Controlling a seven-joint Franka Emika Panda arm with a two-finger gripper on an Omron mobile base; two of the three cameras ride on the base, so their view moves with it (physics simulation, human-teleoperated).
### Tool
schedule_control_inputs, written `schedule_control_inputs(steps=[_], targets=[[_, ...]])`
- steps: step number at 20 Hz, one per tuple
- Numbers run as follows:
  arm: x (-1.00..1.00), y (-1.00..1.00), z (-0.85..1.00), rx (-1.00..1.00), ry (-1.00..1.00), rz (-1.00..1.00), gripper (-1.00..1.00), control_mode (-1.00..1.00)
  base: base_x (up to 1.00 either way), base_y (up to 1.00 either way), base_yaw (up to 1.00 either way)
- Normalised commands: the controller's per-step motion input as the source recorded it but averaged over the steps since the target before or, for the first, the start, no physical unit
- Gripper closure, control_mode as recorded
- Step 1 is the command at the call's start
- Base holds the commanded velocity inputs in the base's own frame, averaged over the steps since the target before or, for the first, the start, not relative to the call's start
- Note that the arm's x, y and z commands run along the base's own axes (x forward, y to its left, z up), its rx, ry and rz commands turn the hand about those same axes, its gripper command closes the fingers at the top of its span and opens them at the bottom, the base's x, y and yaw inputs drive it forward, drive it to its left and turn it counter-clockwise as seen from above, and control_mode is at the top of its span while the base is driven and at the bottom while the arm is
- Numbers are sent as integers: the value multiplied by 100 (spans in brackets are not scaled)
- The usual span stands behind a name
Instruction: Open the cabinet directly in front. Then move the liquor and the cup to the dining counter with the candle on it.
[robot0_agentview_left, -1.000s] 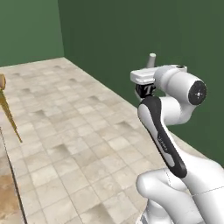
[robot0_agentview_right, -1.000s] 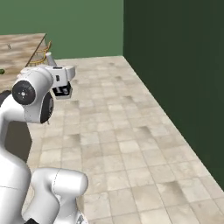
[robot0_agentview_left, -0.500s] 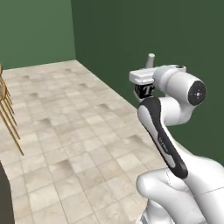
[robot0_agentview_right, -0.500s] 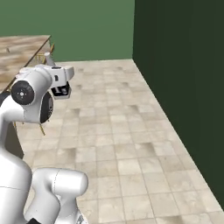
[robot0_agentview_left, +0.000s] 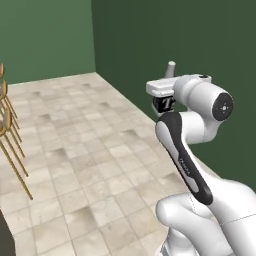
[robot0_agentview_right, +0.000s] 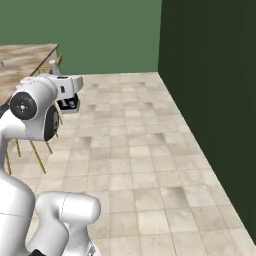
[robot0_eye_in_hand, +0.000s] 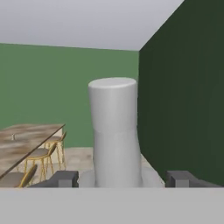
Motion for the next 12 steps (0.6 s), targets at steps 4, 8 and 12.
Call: schedule_control_inputs(steps=[4, 8, 12], targets=[[0, 0, 0, 0, 0, 0, 100, 100, 100, -15, 6], [0, 0, 0, 0, 0, 0, 100, 100, 100, -17, 5], [0, 0, 0, 0, 0, 0, 100, 100, 100, -18, 5]])
